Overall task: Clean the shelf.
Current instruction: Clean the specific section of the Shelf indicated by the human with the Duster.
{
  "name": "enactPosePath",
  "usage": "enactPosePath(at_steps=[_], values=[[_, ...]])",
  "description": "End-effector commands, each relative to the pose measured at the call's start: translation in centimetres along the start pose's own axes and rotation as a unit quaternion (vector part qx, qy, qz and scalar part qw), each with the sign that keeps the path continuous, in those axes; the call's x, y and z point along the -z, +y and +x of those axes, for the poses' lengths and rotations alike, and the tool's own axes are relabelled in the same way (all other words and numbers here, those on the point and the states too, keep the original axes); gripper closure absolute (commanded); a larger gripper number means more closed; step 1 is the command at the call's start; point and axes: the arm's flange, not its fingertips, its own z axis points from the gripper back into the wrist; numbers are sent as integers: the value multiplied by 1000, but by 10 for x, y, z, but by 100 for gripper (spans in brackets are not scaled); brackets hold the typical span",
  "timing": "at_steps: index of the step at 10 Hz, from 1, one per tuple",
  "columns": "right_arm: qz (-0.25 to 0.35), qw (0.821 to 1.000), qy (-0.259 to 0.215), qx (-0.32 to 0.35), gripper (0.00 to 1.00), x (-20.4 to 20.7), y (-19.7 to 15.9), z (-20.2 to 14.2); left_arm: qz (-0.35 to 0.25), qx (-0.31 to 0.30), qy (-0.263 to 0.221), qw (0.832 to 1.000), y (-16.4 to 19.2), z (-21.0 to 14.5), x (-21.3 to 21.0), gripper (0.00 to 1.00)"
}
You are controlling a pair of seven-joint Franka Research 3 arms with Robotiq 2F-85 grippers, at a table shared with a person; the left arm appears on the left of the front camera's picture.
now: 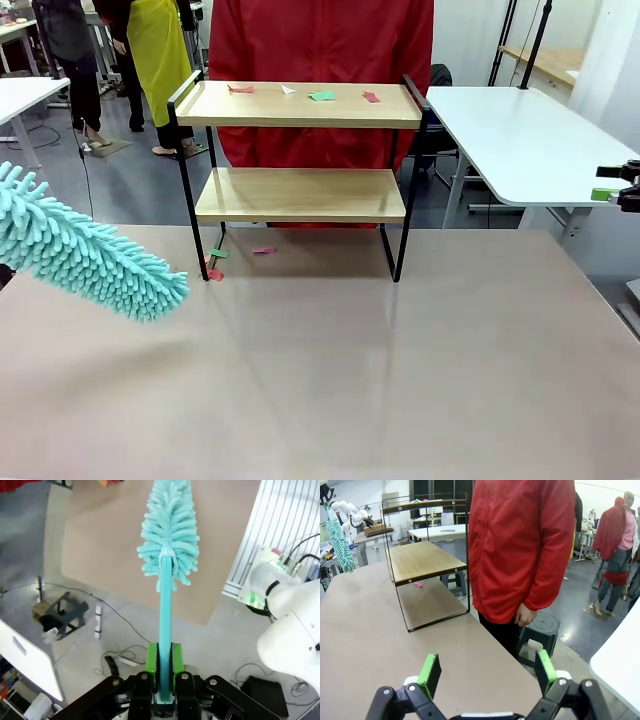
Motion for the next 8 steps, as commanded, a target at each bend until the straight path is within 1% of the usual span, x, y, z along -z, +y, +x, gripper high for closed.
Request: enactPosePath(at_steps=[1, 8], values=[[-6, 1000, 8, 2, 0, 1, 0, 8, -3, 7, 2, 1000, -5, -7, -2, 86], [-6, 1000, 8, 2, 0, 1, 0, 8, -3, 7, 2, 1000, -5, -7, -2, 86]])
